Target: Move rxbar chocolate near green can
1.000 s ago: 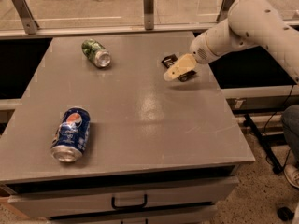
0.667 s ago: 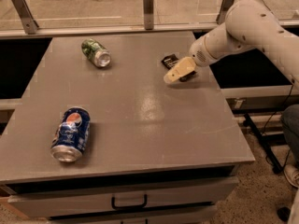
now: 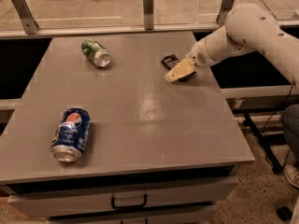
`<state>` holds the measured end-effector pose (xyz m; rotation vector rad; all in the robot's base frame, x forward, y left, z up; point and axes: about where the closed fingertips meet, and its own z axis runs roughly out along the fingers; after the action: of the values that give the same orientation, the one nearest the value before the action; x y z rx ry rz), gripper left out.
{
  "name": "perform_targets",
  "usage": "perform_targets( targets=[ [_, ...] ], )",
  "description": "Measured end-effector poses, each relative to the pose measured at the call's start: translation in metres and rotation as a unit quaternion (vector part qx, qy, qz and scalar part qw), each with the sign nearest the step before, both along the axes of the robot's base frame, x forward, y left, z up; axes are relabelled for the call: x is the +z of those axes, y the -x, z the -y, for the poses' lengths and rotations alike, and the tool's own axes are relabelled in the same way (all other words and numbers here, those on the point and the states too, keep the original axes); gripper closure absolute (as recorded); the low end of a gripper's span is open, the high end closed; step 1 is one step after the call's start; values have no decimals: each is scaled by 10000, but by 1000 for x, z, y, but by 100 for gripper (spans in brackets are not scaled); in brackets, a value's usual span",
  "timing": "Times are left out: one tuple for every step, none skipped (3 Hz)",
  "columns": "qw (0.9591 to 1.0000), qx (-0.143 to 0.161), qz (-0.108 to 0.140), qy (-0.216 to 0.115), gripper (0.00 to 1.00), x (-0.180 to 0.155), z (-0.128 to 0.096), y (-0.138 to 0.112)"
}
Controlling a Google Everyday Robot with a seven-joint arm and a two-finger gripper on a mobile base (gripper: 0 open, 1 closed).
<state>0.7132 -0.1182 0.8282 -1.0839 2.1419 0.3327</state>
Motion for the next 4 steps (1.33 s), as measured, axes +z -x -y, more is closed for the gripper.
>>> perform_targets(
  targets=[
    [9999,50,95,21,63,8,-4,2],
    [9998,88,166,49,87,12,-9,6],
    [9991,175,370,89,100,30,-16,10],
    [9966,312,756,142,100,65,-29,16]
  ],
)
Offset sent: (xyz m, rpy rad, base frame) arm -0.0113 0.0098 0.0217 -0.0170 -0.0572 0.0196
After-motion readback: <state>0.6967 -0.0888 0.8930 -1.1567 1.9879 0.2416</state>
